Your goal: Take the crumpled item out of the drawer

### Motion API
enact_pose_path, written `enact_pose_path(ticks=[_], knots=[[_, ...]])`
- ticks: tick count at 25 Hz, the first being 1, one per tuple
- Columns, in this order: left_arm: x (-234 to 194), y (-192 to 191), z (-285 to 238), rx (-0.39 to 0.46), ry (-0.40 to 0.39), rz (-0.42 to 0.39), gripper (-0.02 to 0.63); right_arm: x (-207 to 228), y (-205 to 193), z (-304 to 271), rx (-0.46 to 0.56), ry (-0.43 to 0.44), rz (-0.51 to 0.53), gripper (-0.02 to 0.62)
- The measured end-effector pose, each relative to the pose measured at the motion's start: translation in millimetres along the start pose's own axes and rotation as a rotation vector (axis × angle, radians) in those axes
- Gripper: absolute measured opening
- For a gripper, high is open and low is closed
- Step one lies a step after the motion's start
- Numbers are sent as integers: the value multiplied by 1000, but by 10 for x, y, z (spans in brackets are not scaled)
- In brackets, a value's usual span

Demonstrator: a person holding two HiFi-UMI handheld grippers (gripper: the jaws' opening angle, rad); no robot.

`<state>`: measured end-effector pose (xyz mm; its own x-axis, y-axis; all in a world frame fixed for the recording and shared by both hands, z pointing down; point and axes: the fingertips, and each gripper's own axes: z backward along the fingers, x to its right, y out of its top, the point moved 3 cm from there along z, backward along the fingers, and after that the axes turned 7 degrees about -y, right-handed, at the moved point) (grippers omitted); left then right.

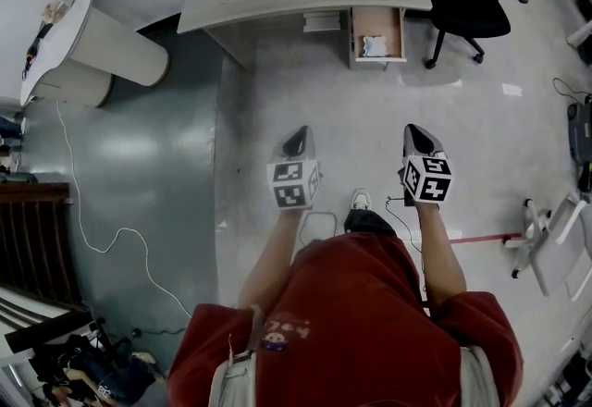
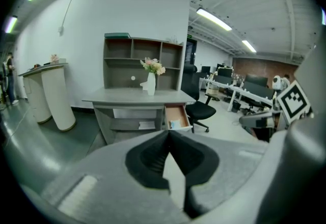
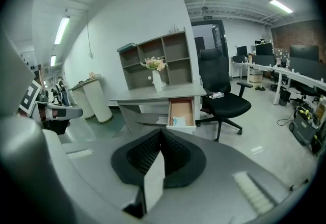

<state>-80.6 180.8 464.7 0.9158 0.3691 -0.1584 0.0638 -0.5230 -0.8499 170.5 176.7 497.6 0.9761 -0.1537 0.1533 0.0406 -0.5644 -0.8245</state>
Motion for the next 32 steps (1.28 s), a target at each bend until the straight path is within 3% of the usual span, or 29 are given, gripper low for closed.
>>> enact_pose_path(ticks=[9,17,32], knots=[[36,336,-523,8,14,-8,-3,322,334,-450,4,21,8,0],[-222,525,-964,16,-1,-4,-3,385,535,-877,-2,-2,8,0],[-1378,1421,-2092,27,-73,-32,-3,14,1483,-2241,1,-72,72,0]])
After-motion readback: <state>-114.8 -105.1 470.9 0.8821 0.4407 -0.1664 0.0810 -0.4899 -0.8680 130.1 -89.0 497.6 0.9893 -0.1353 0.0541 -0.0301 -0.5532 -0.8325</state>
